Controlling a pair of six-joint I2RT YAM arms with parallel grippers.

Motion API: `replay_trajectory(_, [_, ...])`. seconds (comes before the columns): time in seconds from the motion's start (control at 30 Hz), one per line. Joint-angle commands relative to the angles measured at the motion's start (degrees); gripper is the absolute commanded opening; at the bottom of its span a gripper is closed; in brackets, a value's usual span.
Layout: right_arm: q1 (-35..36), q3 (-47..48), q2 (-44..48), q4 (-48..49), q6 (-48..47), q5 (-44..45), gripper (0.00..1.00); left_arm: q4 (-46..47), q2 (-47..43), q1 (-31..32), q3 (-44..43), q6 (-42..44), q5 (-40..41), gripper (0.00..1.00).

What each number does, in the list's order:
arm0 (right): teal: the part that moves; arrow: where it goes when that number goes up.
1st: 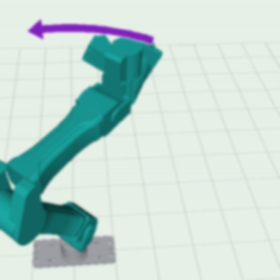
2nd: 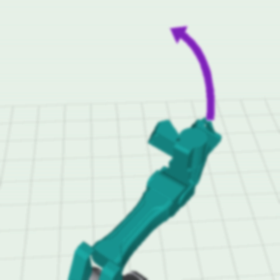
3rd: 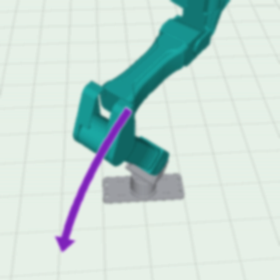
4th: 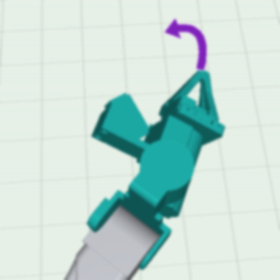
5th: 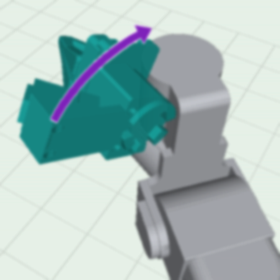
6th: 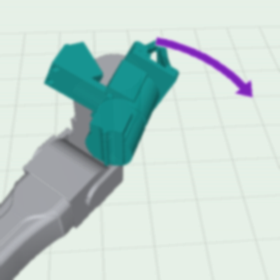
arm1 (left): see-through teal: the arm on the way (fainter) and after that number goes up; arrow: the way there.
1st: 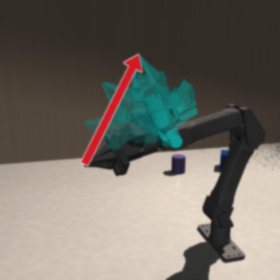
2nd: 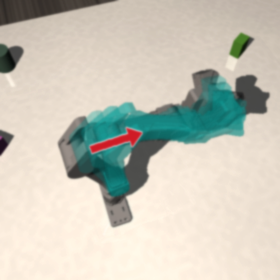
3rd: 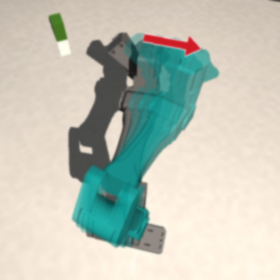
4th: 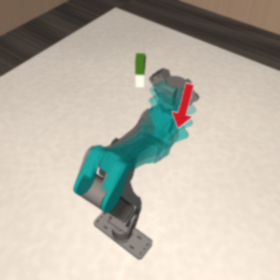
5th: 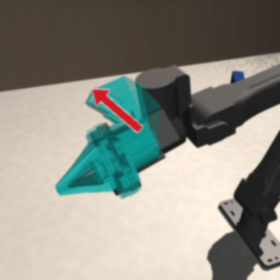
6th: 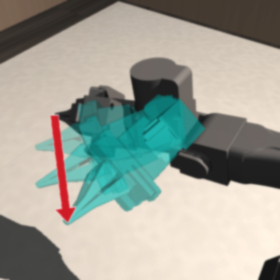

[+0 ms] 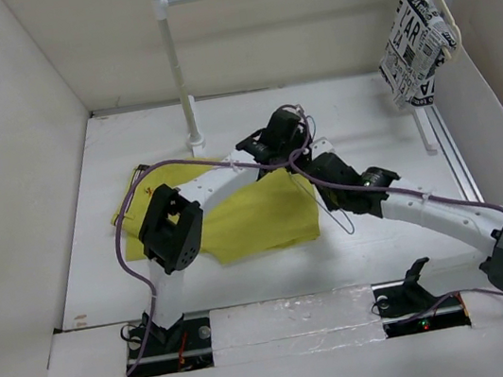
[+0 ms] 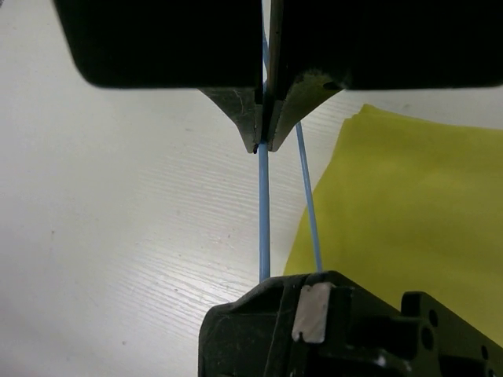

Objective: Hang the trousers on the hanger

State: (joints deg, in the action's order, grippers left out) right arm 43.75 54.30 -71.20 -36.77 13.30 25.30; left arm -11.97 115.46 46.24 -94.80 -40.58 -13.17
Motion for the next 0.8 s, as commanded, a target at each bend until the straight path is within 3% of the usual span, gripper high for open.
replay_trajectory(0.0, [2.66, 2.65, -0.78, -5.85, 0.32, 6.69, 0.00, -1.30, -0.59, -0.18, -2.58, 1.47, 2.27, 0.23])
replay_trajectory(0.1, [4.07, 2.47, -1.92, -6.55, 1.81, 8.18, 0.00, -2.36, 0.55, -0.18, -3.80, 1.73, 1.66, 0.15])
replay_trajectory(0.17, [4.07, 2.12, -2.63, -7.52, 2.78, 8.71, 0.00, -2.97, 0.82, -0.18, -4.25, 1.90, 1.22, 0.00])
replay_trajectory(0.27, [5.38, 1.07, -0.53, -6.13, 3.49, 8.37, 0.04, -0.88, -0.14, -0.18, -2.59, 1.65, 0.43, 0.00])
replay_trajectory(0.3, [5.38, 0.81, 0.61, -5.42, 3.14, 6.27, 0.12, 0.27, -0.76, -0.18, -1.71, 1.21, 0.08, 0.00])
replay_trajectory(0.33, [5.38, 0.72, 2.97, -4.02, 2.61, 4.25, 0.44, 2.54, -2.42, -0.18, 0.48, 0.42, -1.32, 0.00])
replay_trajectory(0.37, [5.38, 0.72, 3.00, -3.75, 2.61, 4.23, 0.44, 3.35, -2.43, -0.18, 0.50, 0.41, -1.33, 0.00])
replay_trajectory(0.43, [4.33, 1.24, 7.20, -3.48, 2.35, 1.95, 0.65, 4.84, -3.74, -0.18, 1.63, -0.46, -1.94, 0.00])
replay_trajectory(0.47, [3.81, 1.59, 8.87, -2.35, 2.00, 0.90, 0.69, 7.72, -5.40, -0.18, 2.51, -0.55, -2.82, 0.00])
replay_trajectory(0.53, [2.58, 1.59, 14.31, -0.68, -0.28, -2.52, 0.74, 11.51, -7.52, -0.18, 7.14, -2.04, -3.53, 0.00])
replay_trajectory(0.57, [0.66, 1.51, 15.99, 0.64, -0.90, -4.01, 0.75, 17.97, -9.79, -0.18, 9.27, -2.92, -4.84, 0.00])
replay_trajectory(0.7, [-6.46, -2.08, 22.50, 6.53, -5.55, -17.07, 0.76, 30.13, -13.68, -0.80, 20.76, -5.65, -6.60, 0.00])
replay_trajectory(0.77, [-10.85, -4.11, 23.65, 8.90, -5.65, -20.89, 0.60, 38.27, -14.21, -1.41, 24.65, -8.45, -10.72, 0.00])
